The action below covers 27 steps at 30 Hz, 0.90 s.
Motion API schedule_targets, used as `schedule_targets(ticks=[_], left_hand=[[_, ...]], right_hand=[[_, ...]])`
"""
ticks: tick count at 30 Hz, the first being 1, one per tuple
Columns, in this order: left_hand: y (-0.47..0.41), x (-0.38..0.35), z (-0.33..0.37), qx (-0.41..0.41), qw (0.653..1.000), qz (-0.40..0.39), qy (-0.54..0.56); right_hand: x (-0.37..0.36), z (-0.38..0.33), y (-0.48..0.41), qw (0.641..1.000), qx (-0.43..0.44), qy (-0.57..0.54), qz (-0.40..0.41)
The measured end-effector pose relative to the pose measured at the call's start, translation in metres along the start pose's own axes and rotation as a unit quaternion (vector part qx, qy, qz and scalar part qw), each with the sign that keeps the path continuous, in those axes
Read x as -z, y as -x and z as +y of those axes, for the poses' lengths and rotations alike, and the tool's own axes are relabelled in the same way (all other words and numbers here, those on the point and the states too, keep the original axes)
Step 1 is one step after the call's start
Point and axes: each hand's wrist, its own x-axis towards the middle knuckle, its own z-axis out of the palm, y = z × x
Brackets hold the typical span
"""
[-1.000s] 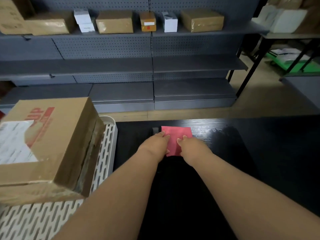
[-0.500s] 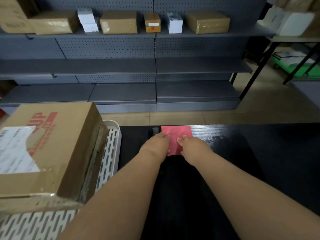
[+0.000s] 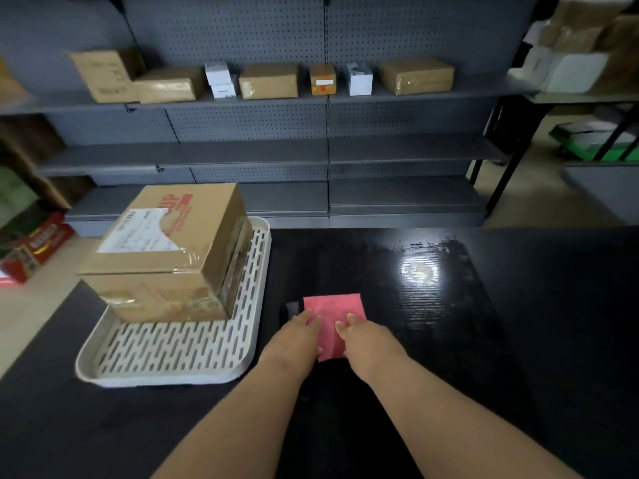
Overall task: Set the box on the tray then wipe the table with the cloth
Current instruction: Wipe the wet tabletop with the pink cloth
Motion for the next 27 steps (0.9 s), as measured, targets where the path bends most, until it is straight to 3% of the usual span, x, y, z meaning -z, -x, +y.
schedule_targets(ticks=[2,9,20,27], left_hand=[[0.025,-0.012,0.008,0.002,1.000,0.000,-0.001],[0.091,-0.052,0.061,-0.008,1.000,-0.009,-0.003],[0.126,-0.084,0.187,-0.081,0.997,-0.016,-0.002],[0.109,-0.080,0.207,-0.102,0.995,-0.019,-0.001]], right_hand=[[-0.009,0.001,0.024,0.993,0.056,0.106,0.009],[-0.033,0.021,0.105,0.994,-0.047,0.051,-0.083],[-0.048,0.116,0.206,0.988,-0.101,0.096,-0.060],[-0.043,0.139,0.200,0.985,-0.126,0.089,-0.075]])
